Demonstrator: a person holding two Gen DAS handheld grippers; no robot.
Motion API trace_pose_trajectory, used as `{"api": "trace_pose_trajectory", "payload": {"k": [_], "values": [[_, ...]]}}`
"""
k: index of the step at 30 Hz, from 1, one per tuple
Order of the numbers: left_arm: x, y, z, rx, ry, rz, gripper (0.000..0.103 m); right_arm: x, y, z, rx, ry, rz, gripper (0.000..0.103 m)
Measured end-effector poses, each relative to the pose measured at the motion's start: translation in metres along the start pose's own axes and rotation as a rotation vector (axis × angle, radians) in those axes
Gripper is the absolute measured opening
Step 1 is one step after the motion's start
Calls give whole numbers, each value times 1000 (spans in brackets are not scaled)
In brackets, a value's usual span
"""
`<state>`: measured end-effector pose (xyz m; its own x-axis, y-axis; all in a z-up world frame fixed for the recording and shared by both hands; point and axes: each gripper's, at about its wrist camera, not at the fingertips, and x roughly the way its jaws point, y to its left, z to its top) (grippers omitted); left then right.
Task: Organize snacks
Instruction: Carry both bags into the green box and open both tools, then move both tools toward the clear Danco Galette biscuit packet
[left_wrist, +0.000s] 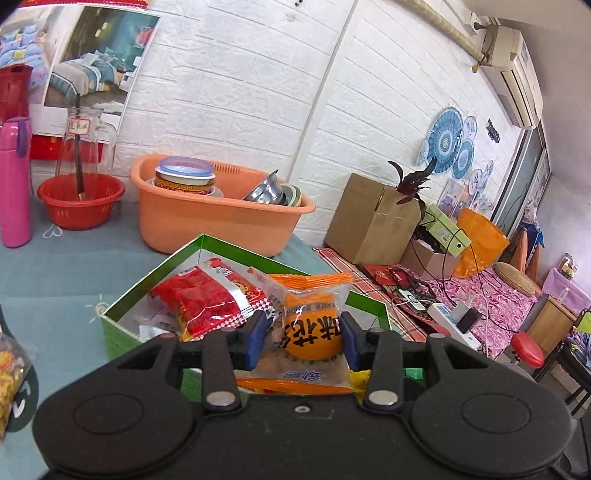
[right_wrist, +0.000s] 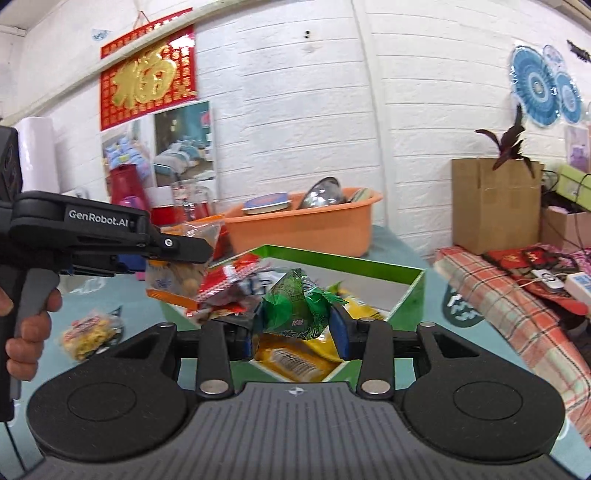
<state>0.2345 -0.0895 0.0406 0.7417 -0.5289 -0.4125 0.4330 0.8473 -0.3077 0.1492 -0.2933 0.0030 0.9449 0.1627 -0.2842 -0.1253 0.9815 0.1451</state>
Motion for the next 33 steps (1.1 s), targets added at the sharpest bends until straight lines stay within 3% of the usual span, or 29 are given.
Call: {"api": "trace_pose_trajectory", "payload": {"k": [7,8,10,12,17,23,33], "values": [[29,9,-3,2,39,13,78,25,-14,-5,22,18,-22,68],[32,10,-5,4,41,14,81,28,-15,-8,19,21,-20,70],[35,13,-9,6,29,26,103,34,-14,-12,6,27,-12,74],[34,17,-13,-7,14,50,103,37,-11,-17,-17,24,1,103],[30,22,-17,-15,20,63,103,36,-2,-22,-79,8,-11,103],[18,20,-18,-9,21,72,103,32,2,-19,-63,14,-17,103],[-30,29,-23,-40,-13,83,103,11,33,-10,-94,-12,23,103]]}}
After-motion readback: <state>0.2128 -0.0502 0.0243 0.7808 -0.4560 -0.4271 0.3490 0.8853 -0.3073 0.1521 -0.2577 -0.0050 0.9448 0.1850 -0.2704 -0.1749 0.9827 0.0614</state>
